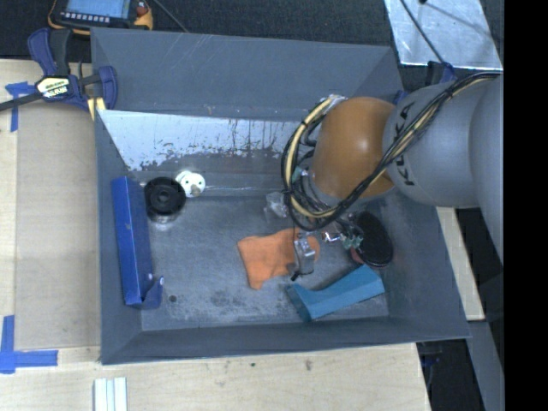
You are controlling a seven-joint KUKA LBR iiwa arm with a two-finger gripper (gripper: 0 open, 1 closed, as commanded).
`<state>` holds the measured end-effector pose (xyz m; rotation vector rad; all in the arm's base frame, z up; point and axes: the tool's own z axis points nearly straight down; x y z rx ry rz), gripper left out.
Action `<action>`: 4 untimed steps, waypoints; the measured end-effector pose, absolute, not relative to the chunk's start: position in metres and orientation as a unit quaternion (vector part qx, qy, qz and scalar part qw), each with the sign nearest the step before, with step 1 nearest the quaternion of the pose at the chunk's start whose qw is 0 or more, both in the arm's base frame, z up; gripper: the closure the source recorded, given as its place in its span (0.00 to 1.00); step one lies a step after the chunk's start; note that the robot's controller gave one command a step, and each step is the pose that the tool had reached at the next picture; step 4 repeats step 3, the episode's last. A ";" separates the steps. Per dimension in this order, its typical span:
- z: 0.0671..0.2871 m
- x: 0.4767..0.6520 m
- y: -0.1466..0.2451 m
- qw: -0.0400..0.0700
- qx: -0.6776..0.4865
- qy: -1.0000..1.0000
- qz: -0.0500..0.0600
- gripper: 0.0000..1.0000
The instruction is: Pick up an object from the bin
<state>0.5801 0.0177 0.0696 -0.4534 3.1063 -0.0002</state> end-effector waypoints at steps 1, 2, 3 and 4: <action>0.071 0.573 0.024 0.002 -0.095 0.995 0.000 1.00; 0.071 0.573 0.024 0.002 -0.095 0.995 0.000 1.00; 0.073 0.573 0.024 0.002 -0.095 0.995 0.000 1.00; 0.073 0.573 0.024 0.002 -0.095 0.995 0.000 1.00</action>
Offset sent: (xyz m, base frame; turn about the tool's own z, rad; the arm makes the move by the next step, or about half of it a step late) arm 0.0000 0.0000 0.0000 0.0000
